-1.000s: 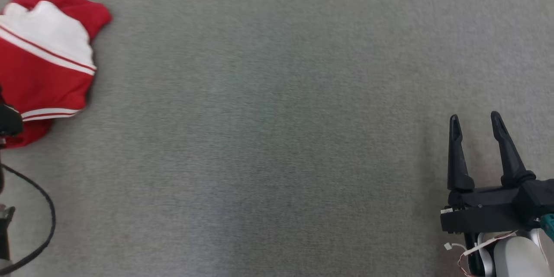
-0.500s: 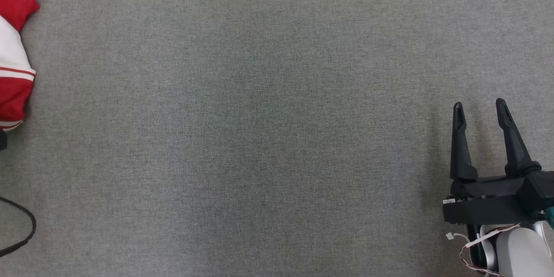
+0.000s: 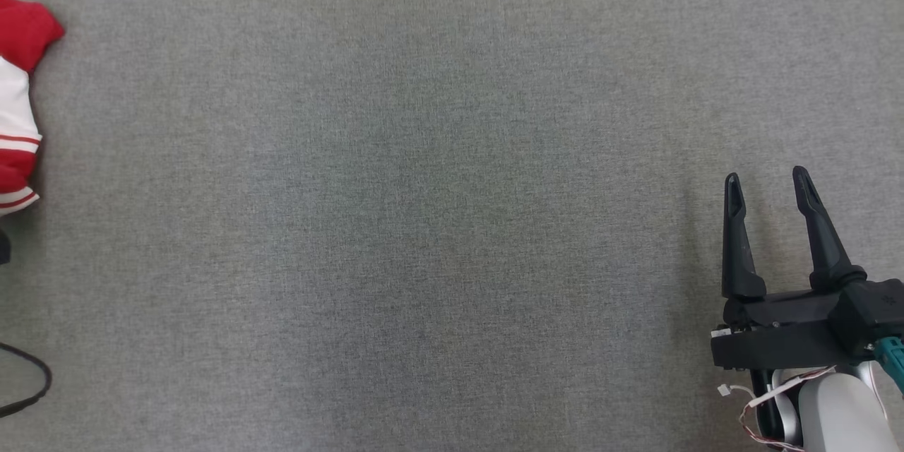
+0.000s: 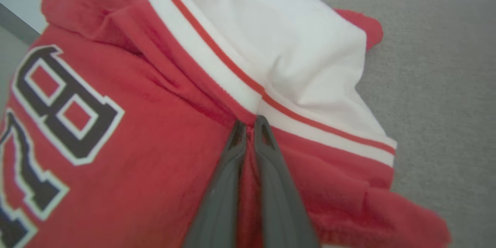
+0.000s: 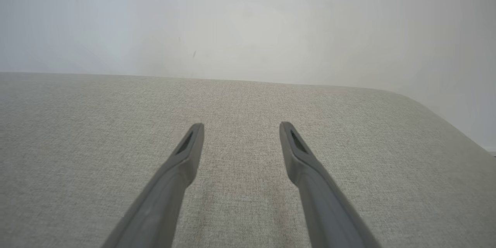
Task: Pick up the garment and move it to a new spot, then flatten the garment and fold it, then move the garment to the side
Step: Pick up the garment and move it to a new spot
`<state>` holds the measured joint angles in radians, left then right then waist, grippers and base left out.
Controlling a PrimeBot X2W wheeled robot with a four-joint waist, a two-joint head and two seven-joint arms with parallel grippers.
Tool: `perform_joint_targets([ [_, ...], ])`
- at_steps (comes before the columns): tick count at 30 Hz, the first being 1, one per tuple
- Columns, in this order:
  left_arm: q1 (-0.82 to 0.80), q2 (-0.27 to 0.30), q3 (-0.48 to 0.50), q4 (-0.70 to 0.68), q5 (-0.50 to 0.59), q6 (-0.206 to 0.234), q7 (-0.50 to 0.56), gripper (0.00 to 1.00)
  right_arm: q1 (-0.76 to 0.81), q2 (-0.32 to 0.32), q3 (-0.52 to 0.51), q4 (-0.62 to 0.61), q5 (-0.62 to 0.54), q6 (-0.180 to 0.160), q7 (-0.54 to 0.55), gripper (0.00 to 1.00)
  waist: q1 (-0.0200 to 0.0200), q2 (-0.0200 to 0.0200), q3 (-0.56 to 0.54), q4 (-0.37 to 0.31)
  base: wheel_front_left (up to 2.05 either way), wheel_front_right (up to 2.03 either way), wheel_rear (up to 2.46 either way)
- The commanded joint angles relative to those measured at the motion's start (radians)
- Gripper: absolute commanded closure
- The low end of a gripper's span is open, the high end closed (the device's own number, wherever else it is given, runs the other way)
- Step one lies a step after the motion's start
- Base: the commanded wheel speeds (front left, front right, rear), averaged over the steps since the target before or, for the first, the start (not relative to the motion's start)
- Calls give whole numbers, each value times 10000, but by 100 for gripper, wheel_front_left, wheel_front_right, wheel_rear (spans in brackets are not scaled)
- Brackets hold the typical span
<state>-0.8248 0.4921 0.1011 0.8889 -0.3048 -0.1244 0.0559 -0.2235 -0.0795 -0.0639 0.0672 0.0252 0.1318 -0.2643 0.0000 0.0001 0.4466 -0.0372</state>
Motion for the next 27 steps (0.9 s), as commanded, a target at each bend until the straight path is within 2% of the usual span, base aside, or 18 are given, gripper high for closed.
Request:
perform_joint_targets([
  [1, -170, 110, -10, 1, 86, -11, -123, 100, 47, 32, -8, 0, 39, -21, -5, 0, 0, -1, -89, -11, 0, 0, 0],
  [6, -493, 156, -249, -327, 341, 73, -1027, 100, 173, 86, -21, 92, 105, -21, -5, 0, 0, -1, -499, 43, 0, 0, 0],
  [13, -1276, 289, -699, -1731, 593, 31, -1911, 100, 284, 202, 96, 308, 342, -21, -3, 0, 0, -1, -1196, -6, 0, 0, 0],
  [21, -2499, -224, -1880, -4299, 647, -54, -1214, 100, 448, 282, 180, 501, 684, -21, -5, 0, 0, -1, -1818, -601, 0, 0, 0],
  [27, -2999, -1016, -3179, -5764, 407, -40, -434, 100, 443, 293, 371, 625, 1149, -21, -5, 0, 0, -1, -2099, -1467, 0, 0, 0],
])
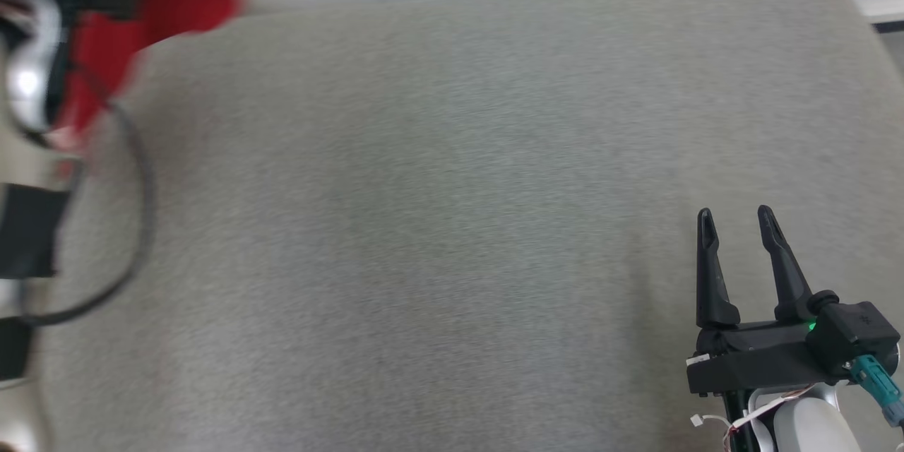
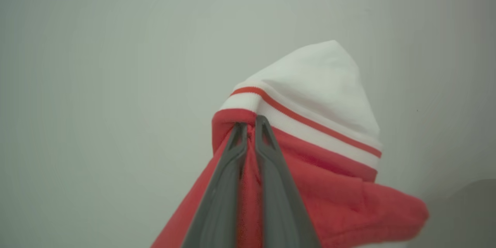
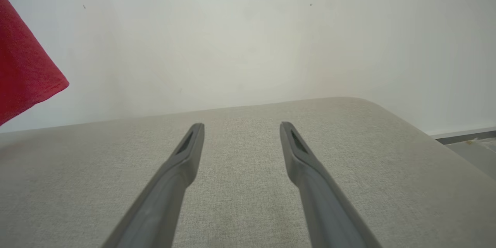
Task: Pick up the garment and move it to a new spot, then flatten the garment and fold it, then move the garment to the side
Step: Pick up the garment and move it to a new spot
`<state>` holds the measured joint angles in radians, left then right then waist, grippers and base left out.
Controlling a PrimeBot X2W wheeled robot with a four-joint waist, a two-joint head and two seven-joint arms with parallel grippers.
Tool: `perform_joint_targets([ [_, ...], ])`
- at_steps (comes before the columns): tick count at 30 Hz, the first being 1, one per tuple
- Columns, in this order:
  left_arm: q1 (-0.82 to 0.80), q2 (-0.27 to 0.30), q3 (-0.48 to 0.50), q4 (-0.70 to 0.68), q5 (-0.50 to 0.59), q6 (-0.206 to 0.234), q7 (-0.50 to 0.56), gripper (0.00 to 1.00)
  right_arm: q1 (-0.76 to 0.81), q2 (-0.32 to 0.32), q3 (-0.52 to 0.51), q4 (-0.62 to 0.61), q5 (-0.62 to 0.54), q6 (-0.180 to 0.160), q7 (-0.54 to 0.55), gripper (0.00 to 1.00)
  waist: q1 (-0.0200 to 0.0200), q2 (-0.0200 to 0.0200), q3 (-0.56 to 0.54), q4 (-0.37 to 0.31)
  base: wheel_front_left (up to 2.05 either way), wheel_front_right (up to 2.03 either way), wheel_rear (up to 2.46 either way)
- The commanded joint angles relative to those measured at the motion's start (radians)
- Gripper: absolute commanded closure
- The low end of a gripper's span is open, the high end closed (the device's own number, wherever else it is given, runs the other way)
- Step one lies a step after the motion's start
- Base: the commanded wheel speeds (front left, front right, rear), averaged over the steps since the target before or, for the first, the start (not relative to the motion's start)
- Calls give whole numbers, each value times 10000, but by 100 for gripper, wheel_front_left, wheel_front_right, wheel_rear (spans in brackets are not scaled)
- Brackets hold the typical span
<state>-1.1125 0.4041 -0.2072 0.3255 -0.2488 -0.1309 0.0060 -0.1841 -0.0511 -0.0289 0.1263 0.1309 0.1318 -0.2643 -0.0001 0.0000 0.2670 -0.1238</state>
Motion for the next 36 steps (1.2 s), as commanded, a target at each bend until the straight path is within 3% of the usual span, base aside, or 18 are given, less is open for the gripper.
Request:
perform_joint_targets([
  [1, -176, -327, -327, -278, -206, 23, 159, 100, 72, 10, 18, 34, 150, -21, -6, 0, 1, 0, -335, -730, 0, 0, 0],
  [9, -49, -1610, -1679, -451, -534, 17, 394, 100, 226, 12, 155, 142, 540, -21, -5, 0, 1, 0, -463, -1798, 0, 0, 0],
  [16, 806, -2527, -2461, -197, -803, 45, 117, 100, 372, 13, 14, 135, 645, -21, -3, 0, 1, 0, -378, -1969, 0, 0, 0],
  [34, 5544, -3010, -3557, 1753, -1469, 374, -1270, 100, 247, 11, 100, 302, 391, -21, -4, 0, 1, 0, -324, -1290, 0, 0, 0],
  [35, 5580, -3015, -3670, 1901, -1347, 356, -1307, 76, 250, 11, 132, 317, 373, -21, -4, 0, 1, 0, -329, -1267, 0, 0, 0],
  [36, 5581, -3037, -3797, 1999, -1281, 337, -1373, 1, 243, 11, 140, 328, 361, -21, -3, 0, 1, 0, -338, -1238, 0, 0, 0],
])
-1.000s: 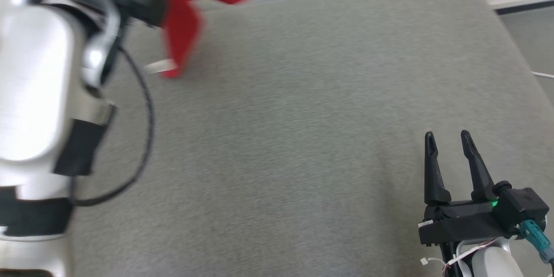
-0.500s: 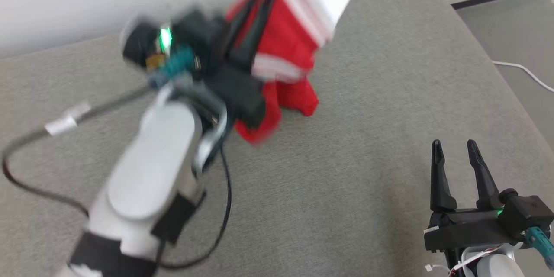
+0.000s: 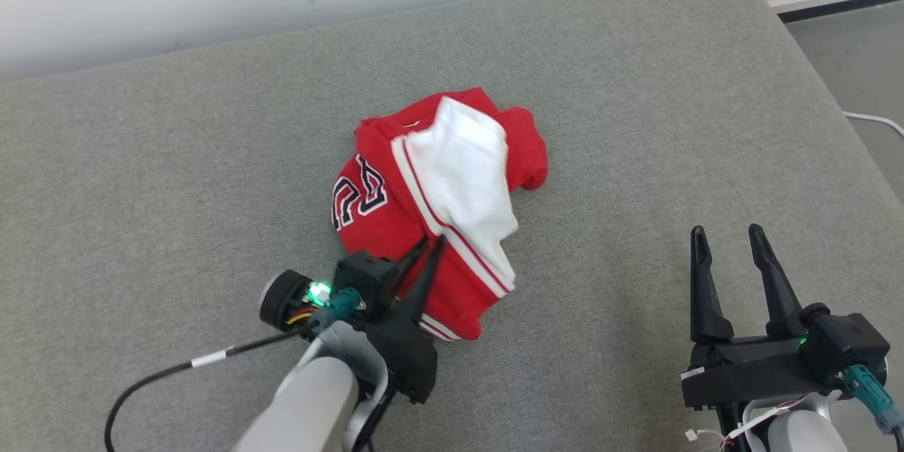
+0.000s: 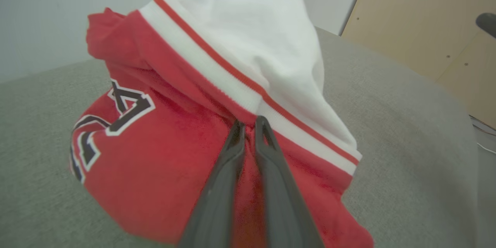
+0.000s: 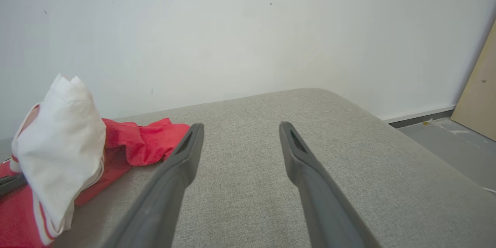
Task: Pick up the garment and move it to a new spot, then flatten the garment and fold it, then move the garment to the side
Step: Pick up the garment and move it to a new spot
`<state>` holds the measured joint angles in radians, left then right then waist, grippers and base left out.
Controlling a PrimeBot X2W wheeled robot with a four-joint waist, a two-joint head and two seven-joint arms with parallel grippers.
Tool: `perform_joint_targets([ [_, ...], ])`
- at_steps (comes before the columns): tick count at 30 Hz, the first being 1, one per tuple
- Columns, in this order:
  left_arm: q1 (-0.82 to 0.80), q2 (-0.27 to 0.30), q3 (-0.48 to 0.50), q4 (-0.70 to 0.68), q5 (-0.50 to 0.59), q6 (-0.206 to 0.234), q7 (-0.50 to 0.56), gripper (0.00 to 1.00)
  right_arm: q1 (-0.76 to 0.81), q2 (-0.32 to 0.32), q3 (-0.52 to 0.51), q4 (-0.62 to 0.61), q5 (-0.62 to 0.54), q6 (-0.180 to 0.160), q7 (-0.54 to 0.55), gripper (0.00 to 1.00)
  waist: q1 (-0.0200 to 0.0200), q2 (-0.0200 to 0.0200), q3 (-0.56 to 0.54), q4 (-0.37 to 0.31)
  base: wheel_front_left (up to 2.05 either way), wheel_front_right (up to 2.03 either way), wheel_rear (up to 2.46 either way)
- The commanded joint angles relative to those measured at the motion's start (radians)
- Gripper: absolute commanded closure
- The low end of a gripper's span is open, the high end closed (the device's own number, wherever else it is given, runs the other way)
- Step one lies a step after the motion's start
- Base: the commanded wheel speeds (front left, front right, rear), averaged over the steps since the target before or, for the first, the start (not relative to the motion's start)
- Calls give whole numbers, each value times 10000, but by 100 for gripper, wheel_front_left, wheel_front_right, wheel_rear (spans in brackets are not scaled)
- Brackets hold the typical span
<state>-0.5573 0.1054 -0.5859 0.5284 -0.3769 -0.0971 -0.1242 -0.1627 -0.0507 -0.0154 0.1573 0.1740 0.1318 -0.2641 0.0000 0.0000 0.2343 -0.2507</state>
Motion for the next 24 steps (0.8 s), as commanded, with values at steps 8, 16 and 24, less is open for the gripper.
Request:
perform_joint_targets([
  [8, -266, -97, 260, -524, -86, 90, -1253, 0, 164, 6, -134, 1, -195, -21, -6, 0, 0, 0, -410, 510, 0, 0, 0],
  [16, 347, 760, 1631, -2025, 178, 696, -1407, 0, 221, 6, -245, -100, -320, -21, -6, 0, 0, 0, -670, 1157, 0, 0, 0],
  [24, 2203, 1460, 3384, -3569, 441, 1087, -1415, 0, 279, 6, -186, -8, -377, -21, -6, 0, 0, 0, -1023, 1455, 0, 0, 0],
])
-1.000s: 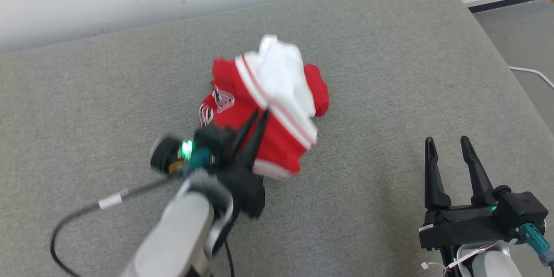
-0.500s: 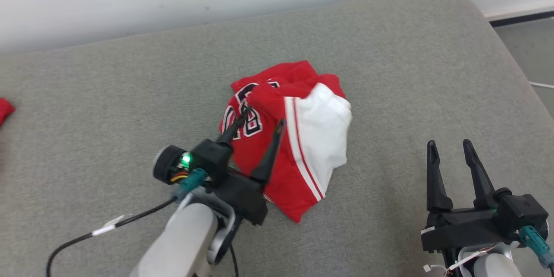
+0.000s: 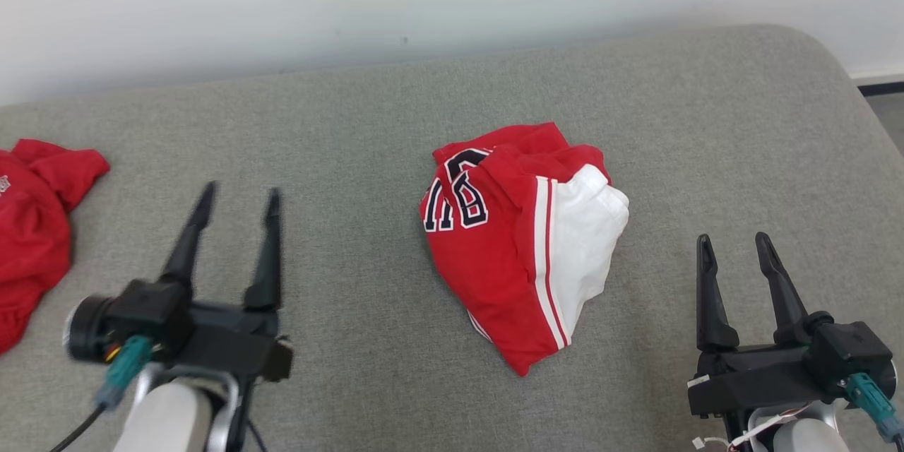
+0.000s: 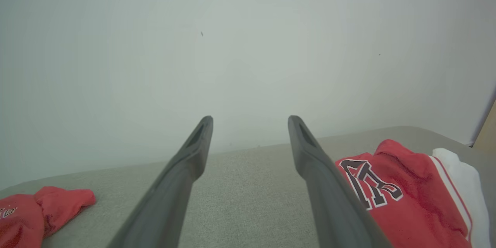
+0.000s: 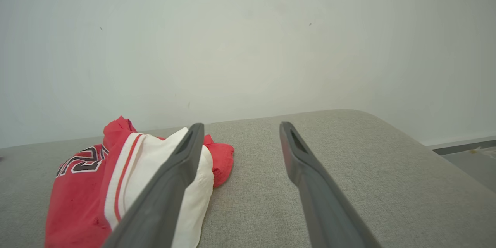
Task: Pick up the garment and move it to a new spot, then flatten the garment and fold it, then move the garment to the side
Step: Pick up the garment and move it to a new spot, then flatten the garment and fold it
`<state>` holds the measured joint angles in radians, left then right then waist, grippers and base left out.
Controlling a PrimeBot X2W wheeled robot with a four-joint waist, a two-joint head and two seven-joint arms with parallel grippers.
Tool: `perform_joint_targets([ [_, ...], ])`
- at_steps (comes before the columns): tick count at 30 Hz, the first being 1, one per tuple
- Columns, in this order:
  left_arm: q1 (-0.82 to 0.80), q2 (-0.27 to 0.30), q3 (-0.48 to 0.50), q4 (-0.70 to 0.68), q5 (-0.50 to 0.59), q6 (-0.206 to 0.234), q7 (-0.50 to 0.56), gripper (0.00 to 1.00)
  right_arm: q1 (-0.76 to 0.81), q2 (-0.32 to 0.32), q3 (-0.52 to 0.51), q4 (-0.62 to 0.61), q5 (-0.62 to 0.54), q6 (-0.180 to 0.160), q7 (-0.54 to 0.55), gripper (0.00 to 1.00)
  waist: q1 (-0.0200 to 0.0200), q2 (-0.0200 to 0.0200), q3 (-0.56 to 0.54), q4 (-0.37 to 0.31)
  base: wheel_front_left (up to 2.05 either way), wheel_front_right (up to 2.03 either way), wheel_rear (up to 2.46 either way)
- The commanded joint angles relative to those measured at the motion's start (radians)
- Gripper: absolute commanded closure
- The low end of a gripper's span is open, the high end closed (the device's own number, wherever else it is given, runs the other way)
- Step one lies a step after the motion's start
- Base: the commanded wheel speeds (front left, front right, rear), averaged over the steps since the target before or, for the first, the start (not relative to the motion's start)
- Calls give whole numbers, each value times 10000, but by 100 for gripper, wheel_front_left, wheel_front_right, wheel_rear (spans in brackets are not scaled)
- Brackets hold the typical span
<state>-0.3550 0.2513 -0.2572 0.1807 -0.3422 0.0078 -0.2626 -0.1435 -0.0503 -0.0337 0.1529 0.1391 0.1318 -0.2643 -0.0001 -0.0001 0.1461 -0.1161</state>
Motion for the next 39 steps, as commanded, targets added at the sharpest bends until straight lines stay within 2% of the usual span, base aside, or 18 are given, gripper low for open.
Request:
perform_joint_targets([
  [1, 180, 1, 97, -93, 94, 38, -30, 0, 86, 2, -4, 36, -28, -21, -4, 0, 1, 1, -142, 109, 0, 0, 0],
  [4, 918, -12, 700, -472, 197, 175, -31, 0, 206, 0, 13, 84, -79, -21, -4, 0, 1, 1, -310, 168, 0, 0, 0],
  [6, 1589, -62, 1178, -768, 320, 99, -32, 0, 290, 0, 5, 121, -103, -21, -3, 0, 1, 1, -466, 229, 0, 0, 0],
  [16, 3121, -431, 1630, -959, 886, -89, -33, 0, 649, 2, 89, 331, -232, -21, -4, 0, 1, 1, -876, 396, 0, 0, 0],
  [39, 3711, -1235, 2705, -725, 1658, -760, -34, 0, 1037, -79, 231, 843, -257, -21, -4, 0, 1, 1, -974, 601, 0, 0, 0],
])
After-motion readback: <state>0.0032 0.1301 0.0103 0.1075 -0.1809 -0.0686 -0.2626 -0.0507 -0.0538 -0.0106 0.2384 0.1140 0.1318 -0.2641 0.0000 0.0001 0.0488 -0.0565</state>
